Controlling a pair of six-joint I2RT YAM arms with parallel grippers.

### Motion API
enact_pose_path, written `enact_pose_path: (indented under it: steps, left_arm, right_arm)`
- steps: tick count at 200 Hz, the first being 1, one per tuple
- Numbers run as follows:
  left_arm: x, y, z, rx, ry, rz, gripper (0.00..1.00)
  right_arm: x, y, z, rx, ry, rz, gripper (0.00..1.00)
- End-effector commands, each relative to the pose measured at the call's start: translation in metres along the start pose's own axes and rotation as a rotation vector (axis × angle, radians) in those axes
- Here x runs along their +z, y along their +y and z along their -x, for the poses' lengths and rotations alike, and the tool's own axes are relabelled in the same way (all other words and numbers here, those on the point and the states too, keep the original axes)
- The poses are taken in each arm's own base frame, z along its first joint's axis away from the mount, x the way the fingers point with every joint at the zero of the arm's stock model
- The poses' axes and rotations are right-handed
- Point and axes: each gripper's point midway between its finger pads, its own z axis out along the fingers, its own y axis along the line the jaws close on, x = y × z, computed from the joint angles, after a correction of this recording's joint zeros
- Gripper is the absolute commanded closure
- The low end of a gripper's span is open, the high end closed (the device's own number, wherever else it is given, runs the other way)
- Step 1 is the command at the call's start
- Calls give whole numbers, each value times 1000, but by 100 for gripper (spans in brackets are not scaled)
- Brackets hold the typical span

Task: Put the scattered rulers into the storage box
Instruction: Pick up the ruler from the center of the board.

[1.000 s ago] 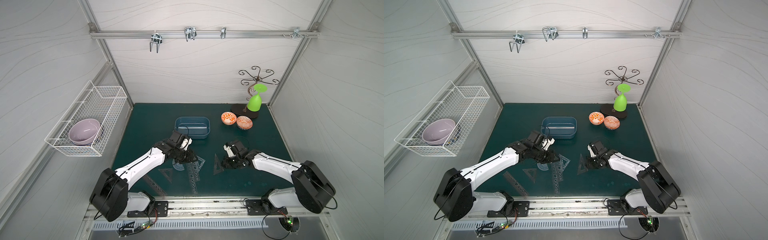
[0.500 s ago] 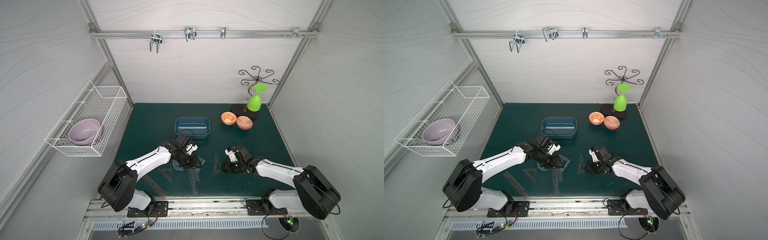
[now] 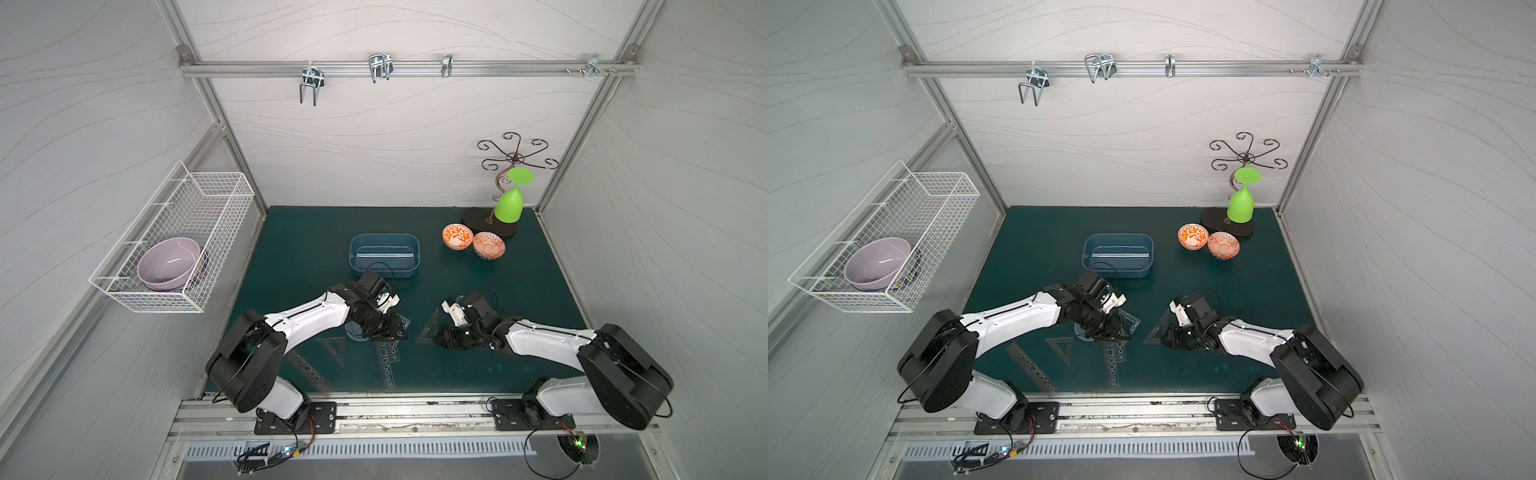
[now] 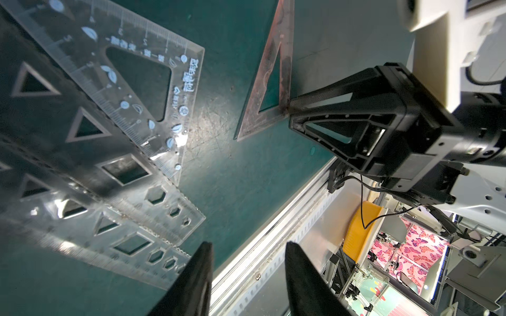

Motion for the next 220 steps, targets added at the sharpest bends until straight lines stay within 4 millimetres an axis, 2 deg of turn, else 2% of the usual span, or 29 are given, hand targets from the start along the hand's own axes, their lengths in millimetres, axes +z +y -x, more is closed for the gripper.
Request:
enact_pose_path:
  steps: [1, 35, 82, 220]
  left_arm:
    - [0, -6, 15, 16, -36, 9, 55]
    - [4, -5, 23, 9, -37, 26, 56]
    - [7, -6, 26, 11, -29, 42, 57]
    - [25, -4, 28, -8, 12, 34, 55]
  right_arm:
    - [-12, -1, 8, 12, -42, 27, 77]
    - [-23, 5, 31, 7, -107, 75, 85]
    - [-12, 7, 47, 11, -100, 108, 89]
    - [11, -19, 38, 56, -43, 70, 92]
